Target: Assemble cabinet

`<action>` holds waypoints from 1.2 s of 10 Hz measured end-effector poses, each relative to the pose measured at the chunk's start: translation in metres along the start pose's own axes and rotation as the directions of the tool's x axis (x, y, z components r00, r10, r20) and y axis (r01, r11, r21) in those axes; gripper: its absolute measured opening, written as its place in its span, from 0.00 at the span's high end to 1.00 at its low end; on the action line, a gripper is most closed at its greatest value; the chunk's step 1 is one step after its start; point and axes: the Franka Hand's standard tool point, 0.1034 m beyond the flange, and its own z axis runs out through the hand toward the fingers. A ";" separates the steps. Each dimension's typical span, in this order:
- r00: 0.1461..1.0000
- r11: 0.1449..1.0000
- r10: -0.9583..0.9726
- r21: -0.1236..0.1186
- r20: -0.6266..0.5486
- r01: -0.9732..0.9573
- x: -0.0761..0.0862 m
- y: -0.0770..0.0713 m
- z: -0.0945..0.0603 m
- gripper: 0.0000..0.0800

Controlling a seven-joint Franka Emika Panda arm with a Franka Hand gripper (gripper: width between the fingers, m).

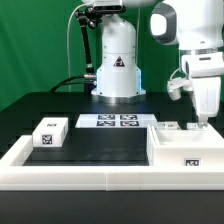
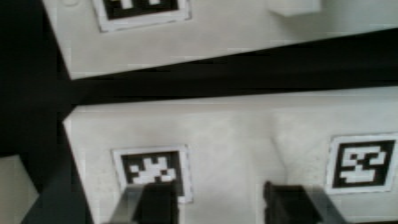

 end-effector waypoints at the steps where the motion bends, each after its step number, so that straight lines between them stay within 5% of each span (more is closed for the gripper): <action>1: 1.000 1.000 0.005 0.001 0.000 -0.005 0.001 -0.001 0.000 0.49; 2: 1.000 1.000 0.010 0.001 0.000 -0.009 0.002 -0.001 0.001 0.27; 3: 1.000 1.000 0.013 0.000 -0.001 -0.013 0.003 -0.002 0.000 0.27; 4: 1.000 1.000 0.018 -0.003 -0.001 -0.018 0.004 -0.001 -0.001 0.06; 9: 0.997 0.997 0.078 -0.010 0.007 -0.078 0.011 -0.002 -0.012 0.00; 12: 0.996 0.997 0.082 -0.011 -0.021 -0.083 0.010 -0.017 0.007 0.00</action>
Offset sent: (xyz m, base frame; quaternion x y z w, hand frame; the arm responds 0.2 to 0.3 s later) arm 0.0028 0.0016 0.0072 -0.0093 -0.0168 0.0113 0.9998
